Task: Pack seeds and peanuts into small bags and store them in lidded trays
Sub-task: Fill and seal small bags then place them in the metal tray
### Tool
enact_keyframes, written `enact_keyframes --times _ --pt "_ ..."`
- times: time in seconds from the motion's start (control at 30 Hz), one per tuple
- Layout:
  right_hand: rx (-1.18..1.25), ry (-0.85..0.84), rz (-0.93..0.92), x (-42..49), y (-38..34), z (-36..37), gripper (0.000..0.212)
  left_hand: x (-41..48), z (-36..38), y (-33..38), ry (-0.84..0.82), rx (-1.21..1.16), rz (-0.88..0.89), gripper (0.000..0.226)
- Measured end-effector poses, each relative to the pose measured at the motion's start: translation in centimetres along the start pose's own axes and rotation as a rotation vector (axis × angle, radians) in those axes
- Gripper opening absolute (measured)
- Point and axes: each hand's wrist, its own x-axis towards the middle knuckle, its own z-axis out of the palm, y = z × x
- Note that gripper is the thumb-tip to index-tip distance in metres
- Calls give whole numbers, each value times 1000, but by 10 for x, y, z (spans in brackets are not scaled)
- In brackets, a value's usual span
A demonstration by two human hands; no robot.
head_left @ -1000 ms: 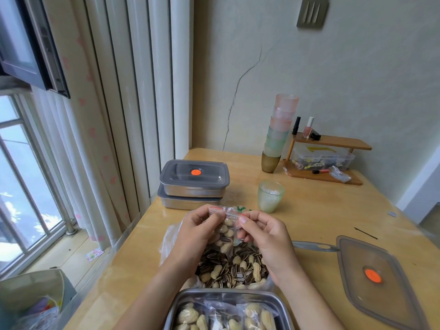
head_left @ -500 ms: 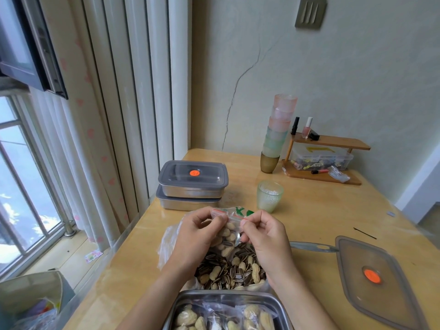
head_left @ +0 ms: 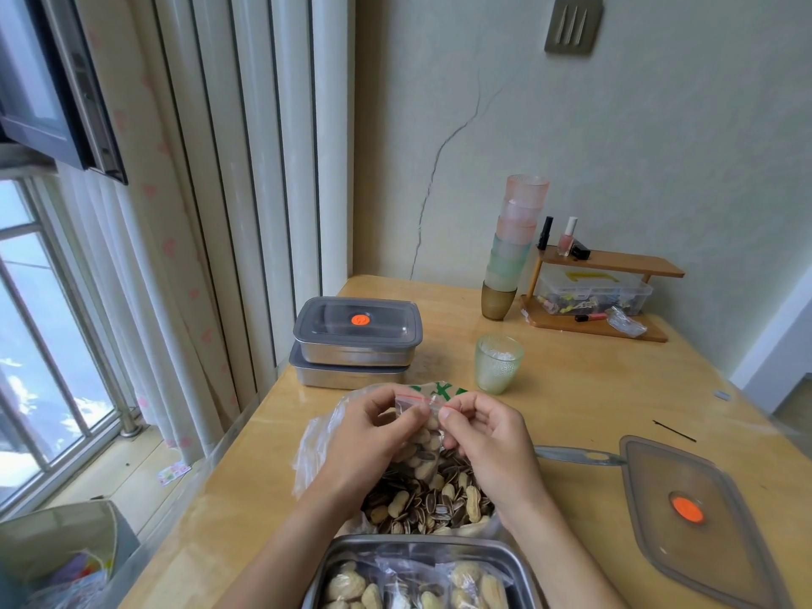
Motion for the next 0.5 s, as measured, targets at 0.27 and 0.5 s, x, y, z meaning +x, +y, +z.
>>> enact_keyframes --times 0.27,0.5 --pt "-52 -50 -54 0 1 0 11 1 -1 -1 8 -43 -33 11" --pt "-127 -68 -90 -2 0 1 9 1 -1 -3 -14 -12 -33 11"
